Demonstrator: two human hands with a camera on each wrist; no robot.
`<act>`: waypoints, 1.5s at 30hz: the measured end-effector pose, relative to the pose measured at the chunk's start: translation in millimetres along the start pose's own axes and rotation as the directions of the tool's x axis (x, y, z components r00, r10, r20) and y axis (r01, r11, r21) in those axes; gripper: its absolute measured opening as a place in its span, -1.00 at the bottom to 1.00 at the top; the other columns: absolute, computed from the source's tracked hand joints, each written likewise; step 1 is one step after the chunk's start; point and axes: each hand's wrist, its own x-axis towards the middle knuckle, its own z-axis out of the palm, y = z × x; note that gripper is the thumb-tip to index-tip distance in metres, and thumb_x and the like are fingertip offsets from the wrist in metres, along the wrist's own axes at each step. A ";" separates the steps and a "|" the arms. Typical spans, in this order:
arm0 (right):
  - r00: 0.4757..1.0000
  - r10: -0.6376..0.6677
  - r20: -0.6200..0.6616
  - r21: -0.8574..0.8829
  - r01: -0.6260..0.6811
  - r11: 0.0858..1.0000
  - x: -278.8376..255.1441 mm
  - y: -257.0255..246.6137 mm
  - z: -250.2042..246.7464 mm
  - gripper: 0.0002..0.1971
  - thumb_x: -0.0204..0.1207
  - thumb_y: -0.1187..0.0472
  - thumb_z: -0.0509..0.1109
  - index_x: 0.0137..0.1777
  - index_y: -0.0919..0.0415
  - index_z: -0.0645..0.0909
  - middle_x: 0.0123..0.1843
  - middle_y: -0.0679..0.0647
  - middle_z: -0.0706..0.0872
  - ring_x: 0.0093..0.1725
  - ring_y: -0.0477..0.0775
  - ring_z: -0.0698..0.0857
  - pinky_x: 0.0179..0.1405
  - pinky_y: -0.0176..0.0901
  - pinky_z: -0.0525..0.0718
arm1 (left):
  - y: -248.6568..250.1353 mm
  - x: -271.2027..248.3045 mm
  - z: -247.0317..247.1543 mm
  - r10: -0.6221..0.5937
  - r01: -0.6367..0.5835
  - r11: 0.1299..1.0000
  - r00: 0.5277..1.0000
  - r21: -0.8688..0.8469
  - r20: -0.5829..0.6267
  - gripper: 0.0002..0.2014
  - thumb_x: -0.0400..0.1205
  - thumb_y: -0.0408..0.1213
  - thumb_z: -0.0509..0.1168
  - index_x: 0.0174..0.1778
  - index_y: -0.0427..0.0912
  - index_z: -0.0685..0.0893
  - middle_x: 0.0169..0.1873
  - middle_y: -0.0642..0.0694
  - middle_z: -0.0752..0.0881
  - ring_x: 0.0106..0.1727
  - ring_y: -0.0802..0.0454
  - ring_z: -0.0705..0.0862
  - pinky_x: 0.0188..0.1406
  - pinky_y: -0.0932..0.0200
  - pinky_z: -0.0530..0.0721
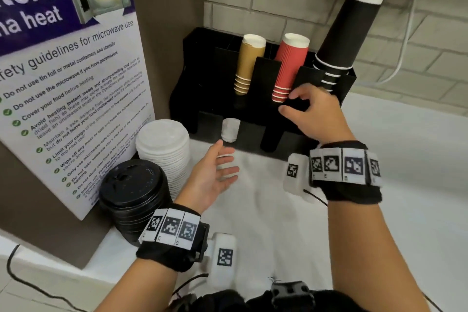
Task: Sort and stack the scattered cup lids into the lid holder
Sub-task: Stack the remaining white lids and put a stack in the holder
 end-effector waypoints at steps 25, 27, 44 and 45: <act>0.956 0.274 -0.106 0.172 -0.254 0.952 -51.8 72.7 -24.0 -0.39 0.19 0.02 0.68 0.12 -0.12 0.36 0.14 0.00 0.39 0.08 0.05 0.48 0.15 -0.03 0.56 | -3.6 -2.7 30.6 0.044 -0.051 0.997 0.992 0.058 0.118 -0.71 0.68 0.02 0.24 0.08 -0.10 0.72 0.13 -0.12 0.67 0.03 -0.06 0.75 0.00 0.10 0.71; 0.985 0.161 -0.059 0.273 -0.140 0.952 -51.9 53.9 -21.3 -0.39 0.17 0.04 0.69 0.11 -0.10 0.40 0.14 -0.03 0.48 0.12 -0.01 0.51 -0.09 -0.42 0.47 | -1.4 -7.9 36.8 0.076 -0.090 0.993 0.979 0.070 0.191 -0.63 0.59 0.10 0.28 0.22 -0.02 0.68 0.26 -0.11 0.67 0.13 -0.07 0.76 0.06 0.08 0.72; 0.854 -0.259 0.452 0.497 0.001 0.868 -63.6 -5.4 17.5 -0.44 0.39 0.09 0.59 0.38 -0.17 0.53 0.30 -0.12 0.64 0.30 -0.07 0.62 0.23 0.04 0.69 | 4.2 -12.1 26.1 0.134 -0.117 0.991 0.928 -0.071 0.348 -0.35 0.50 0.27 0.22 0.46 0.01 0.56 0.32 -0.19 0.71 0.34 -0.15 0.69 0.07 -0.12 0.74; 0.854 -0.255 0.454 0.504 -0.010 0.864 -63.6 -6.2 17.0 -0.43 0.36 0.09 0.61 0.37 -0.15 0.54 0.30 -0.09 0.65 0.29 -0.05 0.64 0.23 0.06 0.70 | 4.7 -12.0 24.8 0.134 -0.121 0.991 0.928 -0.061 0.347 -0.33 0.50 0.28 0.23 0.48 0.00 0.54 0.32 -0.20 0.70 0.34 -0.16 0.69 0.06 -0.12 0.73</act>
